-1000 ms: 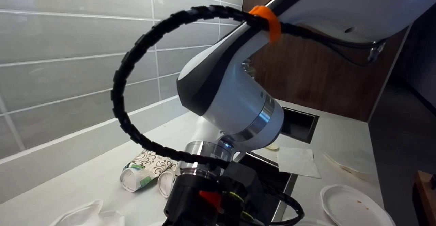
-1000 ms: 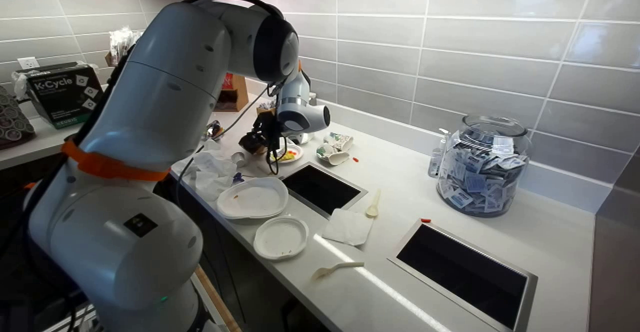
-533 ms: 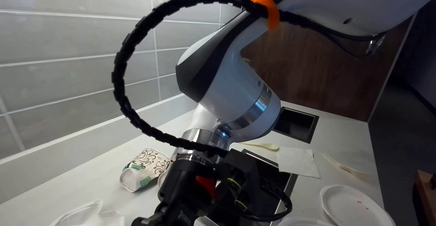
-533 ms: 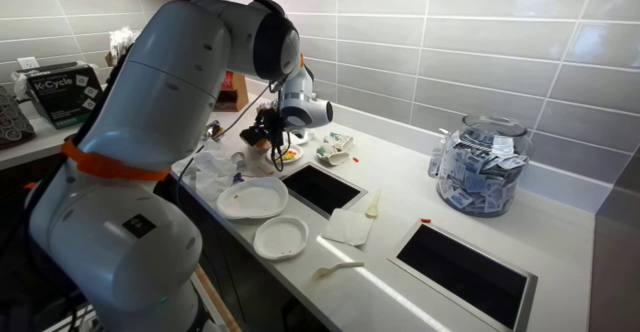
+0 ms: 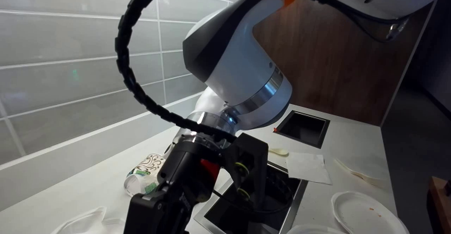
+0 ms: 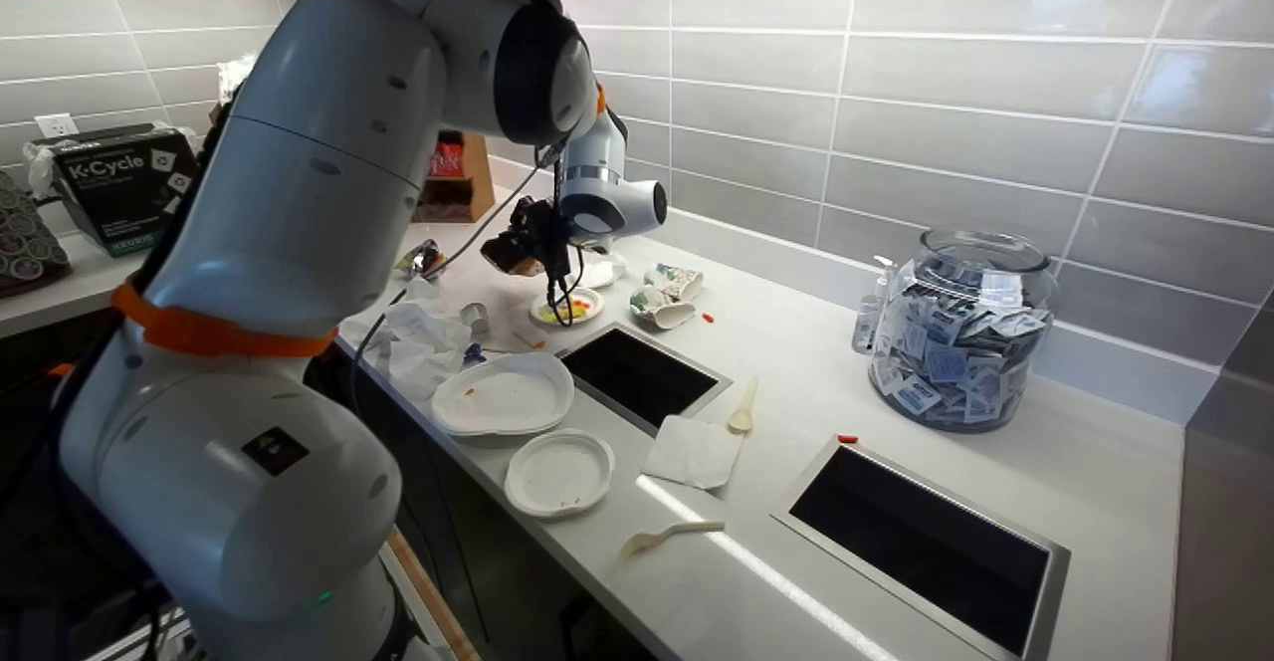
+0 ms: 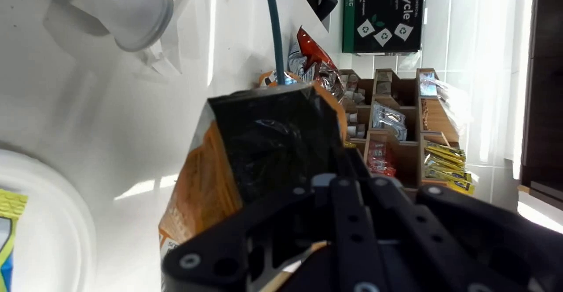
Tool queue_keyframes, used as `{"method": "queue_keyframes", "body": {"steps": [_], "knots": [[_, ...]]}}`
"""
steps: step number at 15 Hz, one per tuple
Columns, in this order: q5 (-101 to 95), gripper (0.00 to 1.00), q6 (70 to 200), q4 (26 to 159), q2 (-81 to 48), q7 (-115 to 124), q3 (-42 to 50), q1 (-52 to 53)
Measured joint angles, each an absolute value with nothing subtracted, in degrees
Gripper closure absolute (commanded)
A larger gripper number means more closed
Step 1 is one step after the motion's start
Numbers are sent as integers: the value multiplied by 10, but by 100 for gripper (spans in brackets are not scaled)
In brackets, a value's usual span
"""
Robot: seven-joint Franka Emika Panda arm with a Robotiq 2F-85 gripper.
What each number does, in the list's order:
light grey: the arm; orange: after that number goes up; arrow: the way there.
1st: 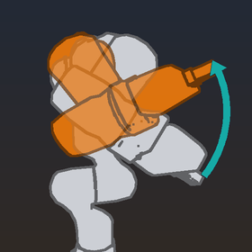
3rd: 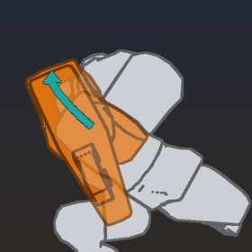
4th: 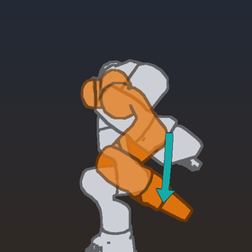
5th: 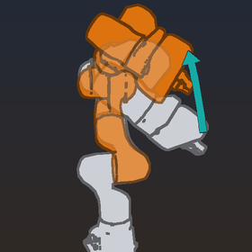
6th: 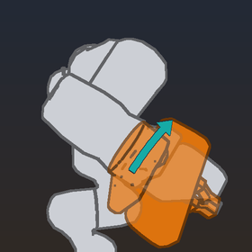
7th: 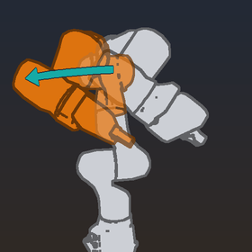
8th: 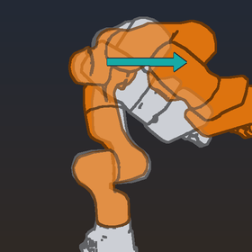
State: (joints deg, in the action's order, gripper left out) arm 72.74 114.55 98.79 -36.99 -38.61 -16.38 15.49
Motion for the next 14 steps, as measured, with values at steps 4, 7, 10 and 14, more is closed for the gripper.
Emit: {"method": "queue_keyframes", "body": {"steps": [4, 7, 10, 14], "knots": [[727, 100, 1146, 995, -335, -394, -158, 152], [727, 100, 1162, 1012, -296, -395, -147, 150], [728, 99, 1194, 1040, -256, -395, -139, 148], [728, 99, 1206, 1066, -230, -395, -135, 147]]}}
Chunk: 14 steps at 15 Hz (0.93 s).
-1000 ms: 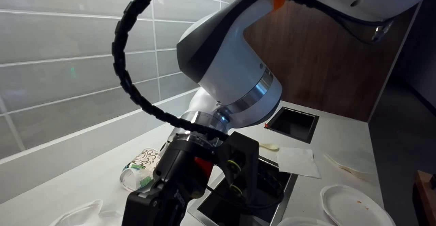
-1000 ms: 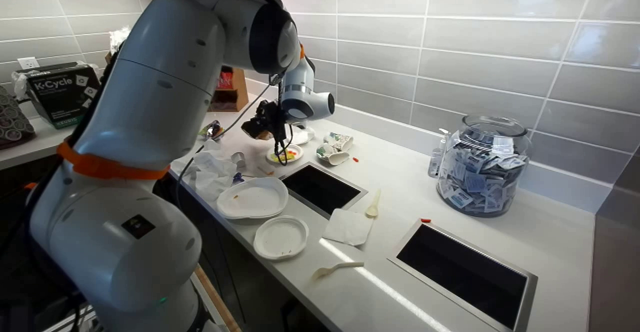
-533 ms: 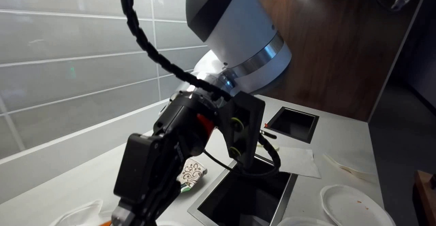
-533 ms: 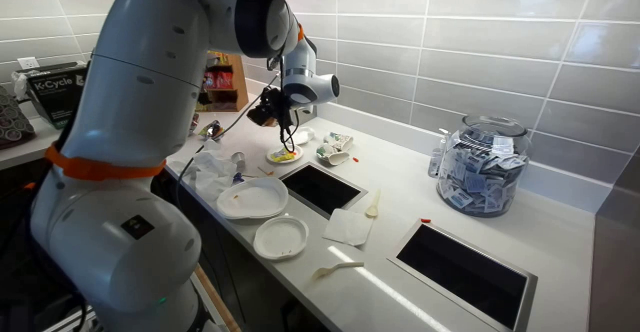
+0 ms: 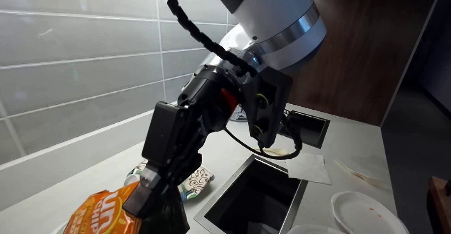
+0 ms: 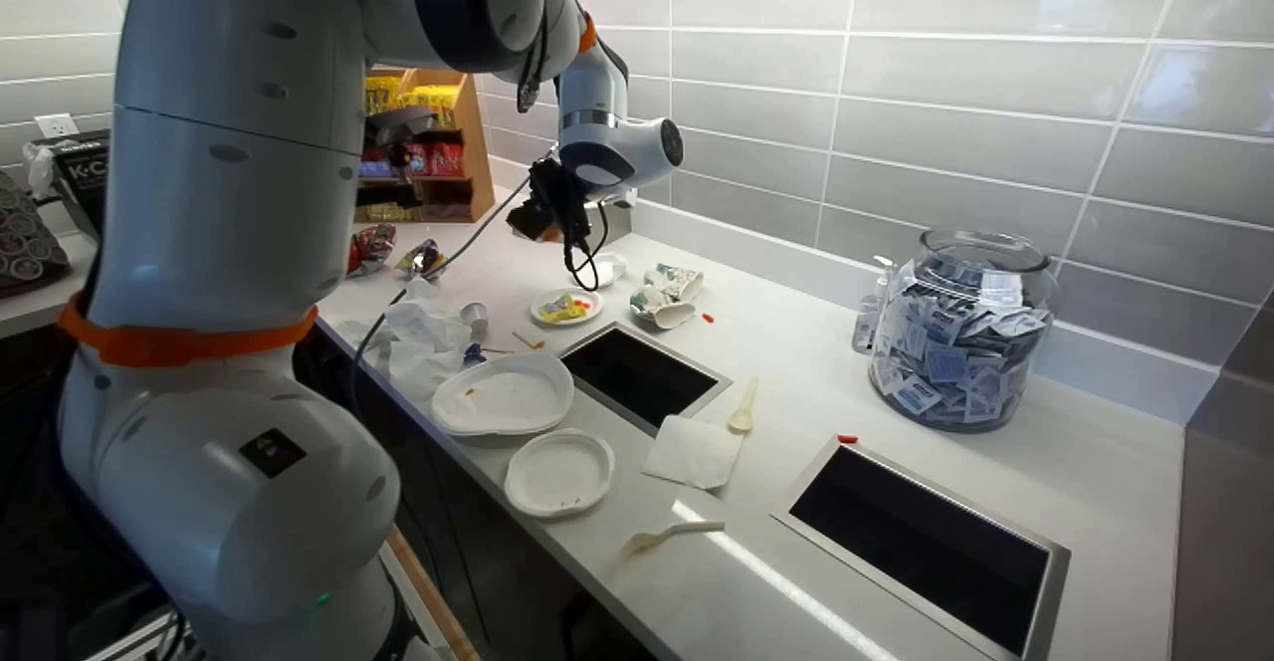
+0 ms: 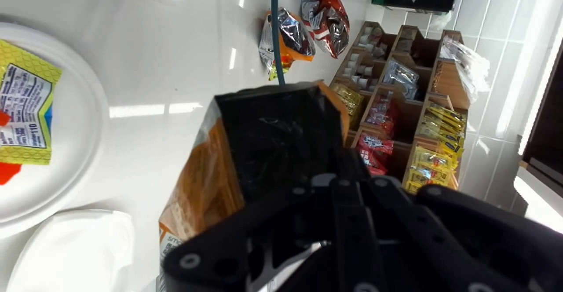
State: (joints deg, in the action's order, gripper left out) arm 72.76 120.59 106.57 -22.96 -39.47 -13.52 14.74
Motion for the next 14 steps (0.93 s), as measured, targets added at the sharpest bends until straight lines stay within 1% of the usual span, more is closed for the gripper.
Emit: {"method": "queue_keyframes", "body": {"steps": [7, 14], "knots": [[725, 100, 1226, 1065, -224, -395, -124, 144], [724, 100, 1274, 1088, -171, -395, -92, 109]]}}
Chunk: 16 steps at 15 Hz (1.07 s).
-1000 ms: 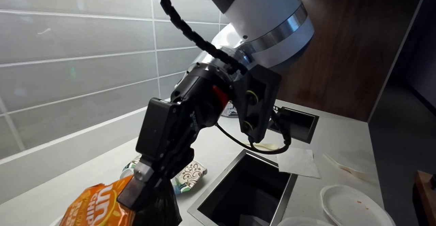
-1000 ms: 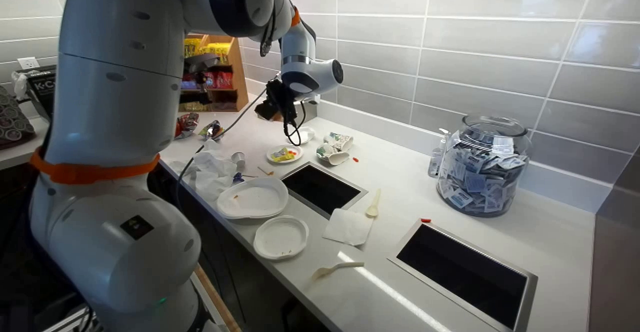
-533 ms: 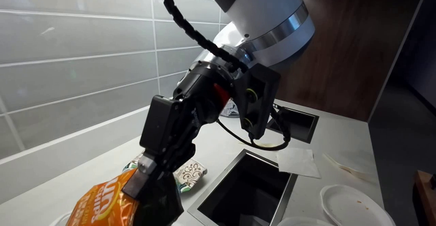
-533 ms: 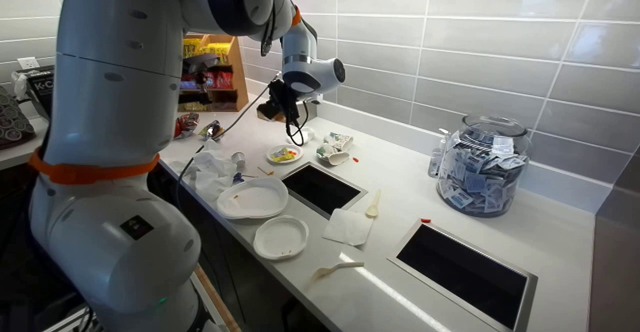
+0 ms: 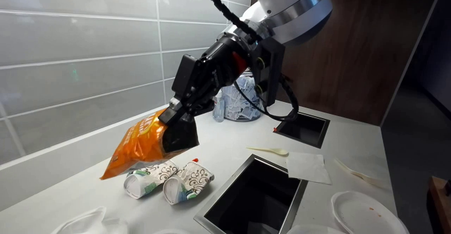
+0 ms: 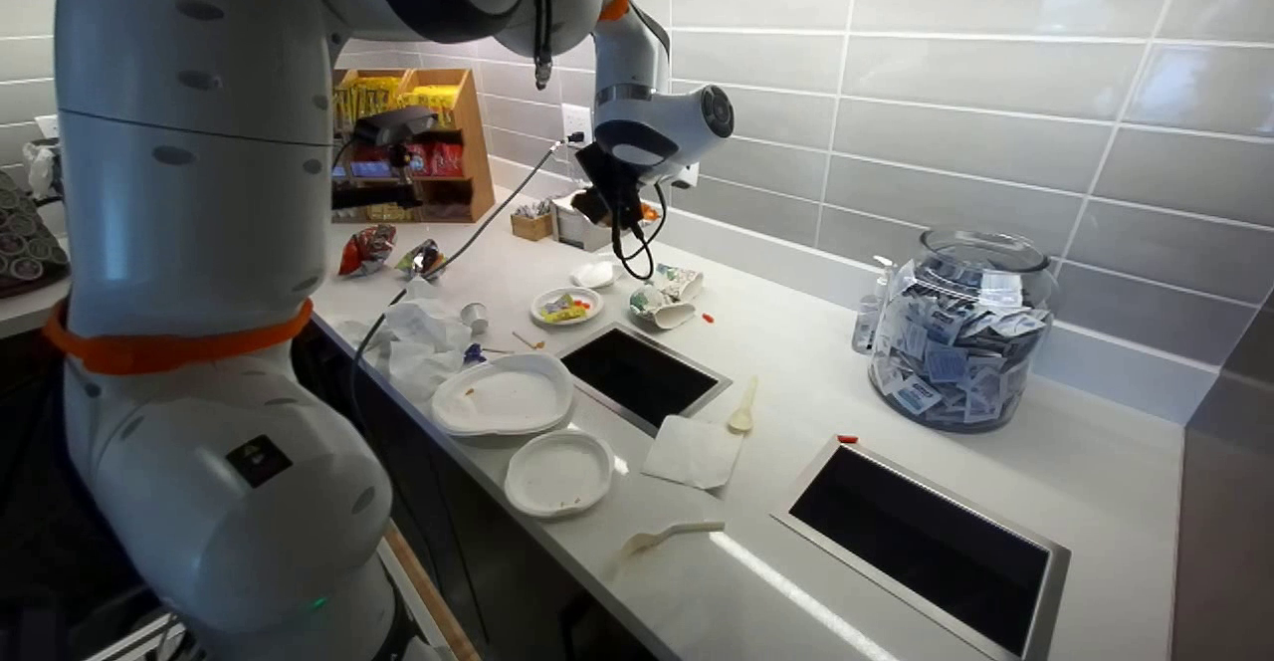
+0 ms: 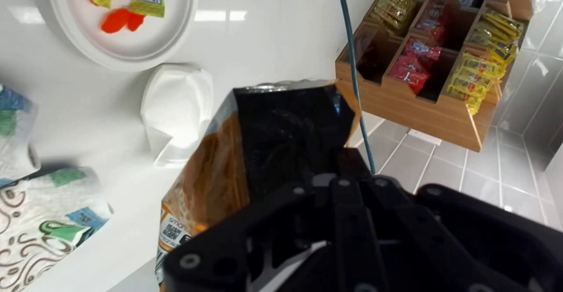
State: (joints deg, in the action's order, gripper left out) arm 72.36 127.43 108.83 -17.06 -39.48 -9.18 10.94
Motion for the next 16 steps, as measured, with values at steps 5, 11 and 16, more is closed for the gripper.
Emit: {"method": "queue_keyframes", "body": {"steps": [5, 11, 16], "knots": [[708, 100, 1275, 1139, -128, -394, -69, 85], [693, 99, 1287, 1179, -98, -389, -54, 65], [692, 100, 1288, 1177, -100, -389, -57, 65]]}}
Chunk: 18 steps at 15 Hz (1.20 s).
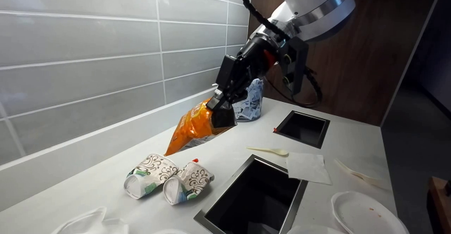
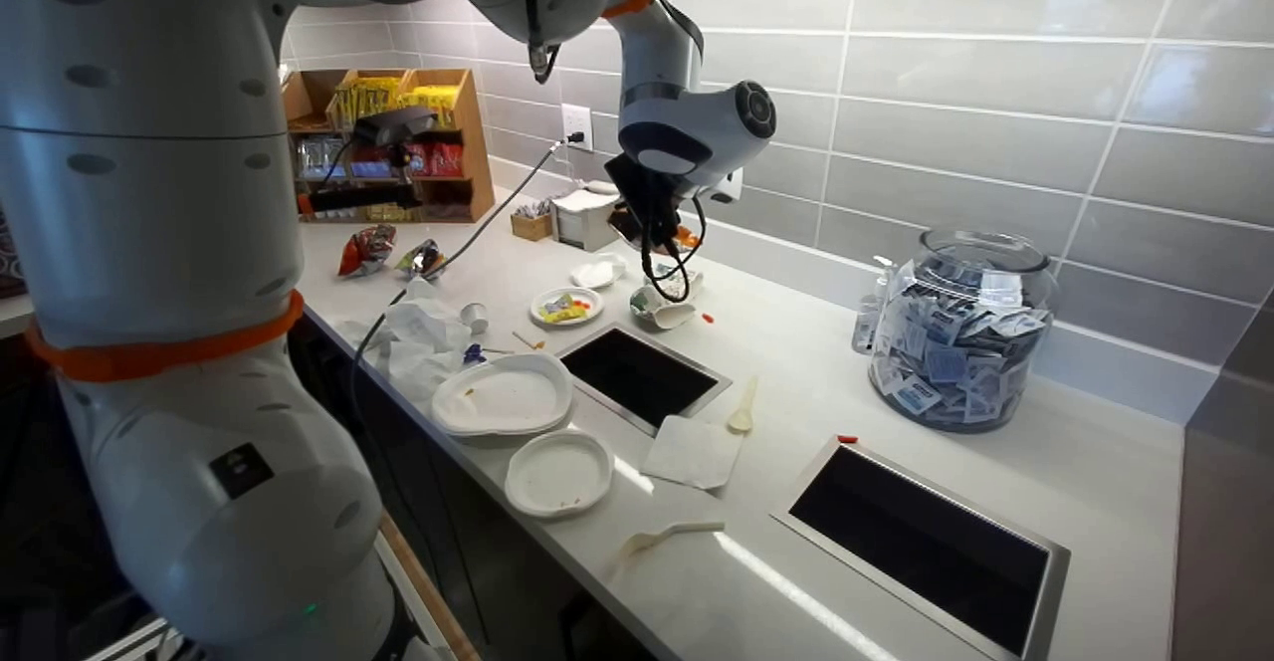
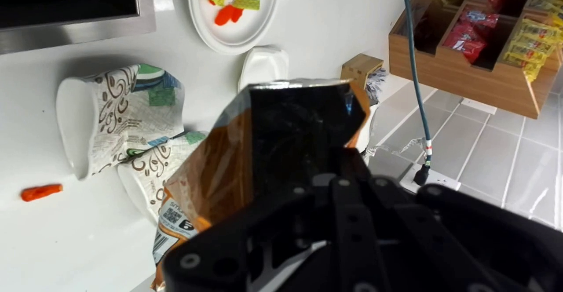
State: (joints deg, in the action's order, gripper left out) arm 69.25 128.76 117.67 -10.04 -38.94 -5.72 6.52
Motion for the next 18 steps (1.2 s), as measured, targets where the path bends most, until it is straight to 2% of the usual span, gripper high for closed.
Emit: {"method": "queue_keyframes", "body": {"steps": [6, 18], "knots": [[690, 100, 1336, 1187, -103, -388, -32, 44], [723, 100, 1337, 1206, -143, -449, -16, 2]]}}
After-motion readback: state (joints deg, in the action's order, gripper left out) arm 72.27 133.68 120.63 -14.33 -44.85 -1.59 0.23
